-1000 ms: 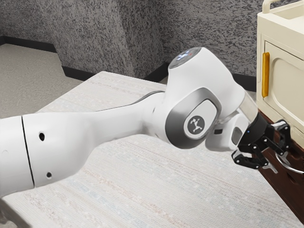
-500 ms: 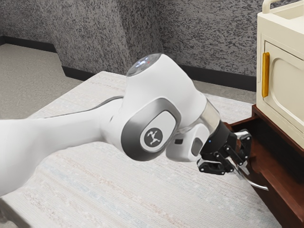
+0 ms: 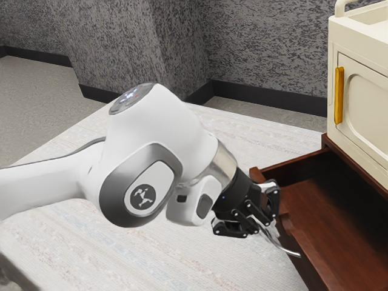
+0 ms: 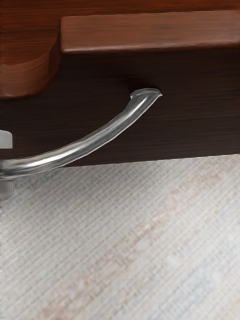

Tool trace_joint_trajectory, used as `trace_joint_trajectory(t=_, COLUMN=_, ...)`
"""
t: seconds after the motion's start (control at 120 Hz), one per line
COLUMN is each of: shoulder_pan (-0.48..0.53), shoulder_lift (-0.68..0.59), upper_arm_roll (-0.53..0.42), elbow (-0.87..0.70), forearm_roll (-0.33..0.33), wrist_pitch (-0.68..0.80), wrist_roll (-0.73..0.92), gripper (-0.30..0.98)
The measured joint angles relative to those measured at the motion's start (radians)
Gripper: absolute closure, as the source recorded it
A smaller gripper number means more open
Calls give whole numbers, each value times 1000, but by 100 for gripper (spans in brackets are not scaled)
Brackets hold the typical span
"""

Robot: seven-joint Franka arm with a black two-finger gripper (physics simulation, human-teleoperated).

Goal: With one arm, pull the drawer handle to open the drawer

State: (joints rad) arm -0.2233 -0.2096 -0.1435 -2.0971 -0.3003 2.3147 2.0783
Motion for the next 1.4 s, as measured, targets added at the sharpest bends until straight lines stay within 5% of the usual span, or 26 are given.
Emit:
trace_joint_trajectory(t=0.367, shoulder_pan=-10, shoulder_lift=-46, upper_arm_roll=14, elbow=-43, forearm_roll=-2, wrist_pitch=-5, wrist_roll=5, gripper=77)
trace_joint_trajectory(t=0.783, shoulder_pan=-19, shoulder_lift=-109, upper_arm_roll=18, elbow=-35, forearm_roll=5, wrist_pitch=-50, wrist_roll=-1, gripper=53)
trace_joint_trajectory(t=0.917, shoulder_pan=19, shoulder_lift=-96, upper_arm_roll=38, elbow=163, forearm_roll=15, wrist_pitch=-180, wrist_roll=-4, gripper=46)
trace_joint_trajectory(t=1.133, shoulder_pan=114, shoulder_lift=210, upper_arm_roll=48, elbow=681, forearm_roll=231, wrist_pitch=-571, wrist_roll=-75, gripper=20)
trace_joint_trajectory(t=1.4, shoulder_pan=216, shoulder_lift=282, upper_arm_roll=50, elbow=782, forearm_roll=365, wrist_pitch=-889, wrist_roll=-361, gripper=6)
